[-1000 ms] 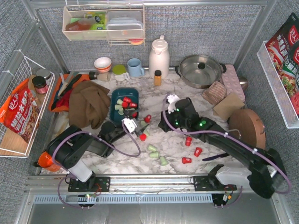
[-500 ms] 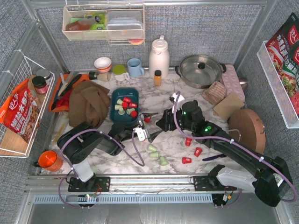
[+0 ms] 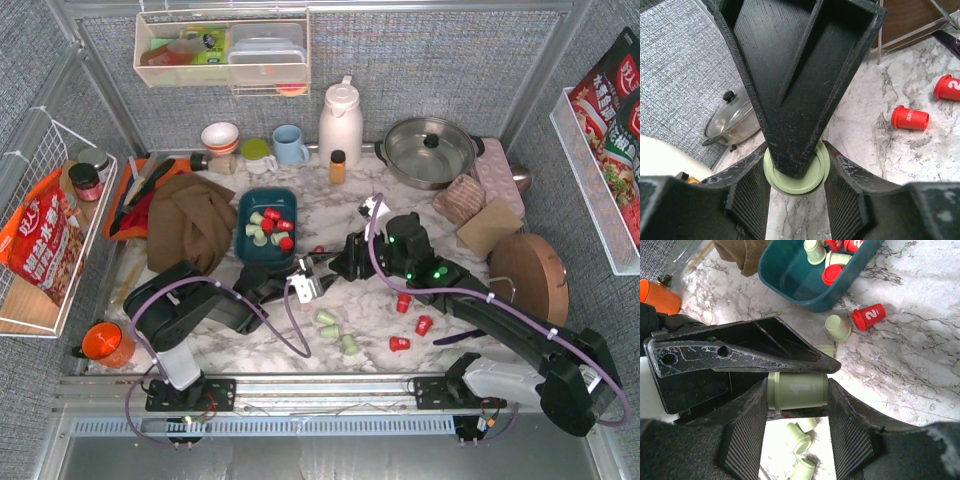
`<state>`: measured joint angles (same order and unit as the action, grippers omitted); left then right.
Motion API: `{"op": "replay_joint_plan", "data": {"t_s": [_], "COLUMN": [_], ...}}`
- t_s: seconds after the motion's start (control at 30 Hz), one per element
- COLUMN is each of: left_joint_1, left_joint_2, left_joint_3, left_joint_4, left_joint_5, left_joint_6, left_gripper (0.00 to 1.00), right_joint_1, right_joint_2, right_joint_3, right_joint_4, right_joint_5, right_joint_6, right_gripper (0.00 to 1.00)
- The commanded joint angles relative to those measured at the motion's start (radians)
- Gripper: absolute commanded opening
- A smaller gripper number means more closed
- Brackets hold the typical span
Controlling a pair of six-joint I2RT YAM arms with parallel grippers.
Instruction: Mix the coffee capsules in the storage basket
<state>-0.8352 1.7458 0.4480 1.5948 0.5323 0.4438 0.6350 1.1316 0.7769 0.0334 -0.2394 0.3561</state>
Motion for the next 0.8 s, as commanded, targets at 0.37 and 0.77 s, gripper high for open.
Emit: {"op": "replay_joint_plan", "data": {"t_s": [0.37,0.77], "left_joint_1": [0.001,0.218], "left_joint_2": [0.005,-0.065], "left_joint_3": [-0.019,0.007], "left_joint_4": [0.065,-0.172], "left_joint_5": [-0.137,-0.601], "left_joint_6": [-0.011,-0.389], "left_gripper": [0.29,0.33], "right_joint_1": [-0.019,-0.023], "right_joint_2": [-0.029,-0.008], "right_joint_3": [0.028,0.028], "right_joint_4": [-0.052,-0.141], "right_joint_5": [0.052,0.067], "right_joint_6": [-0.001,-0.136], "right_gripper": [0.69,0.69]}}
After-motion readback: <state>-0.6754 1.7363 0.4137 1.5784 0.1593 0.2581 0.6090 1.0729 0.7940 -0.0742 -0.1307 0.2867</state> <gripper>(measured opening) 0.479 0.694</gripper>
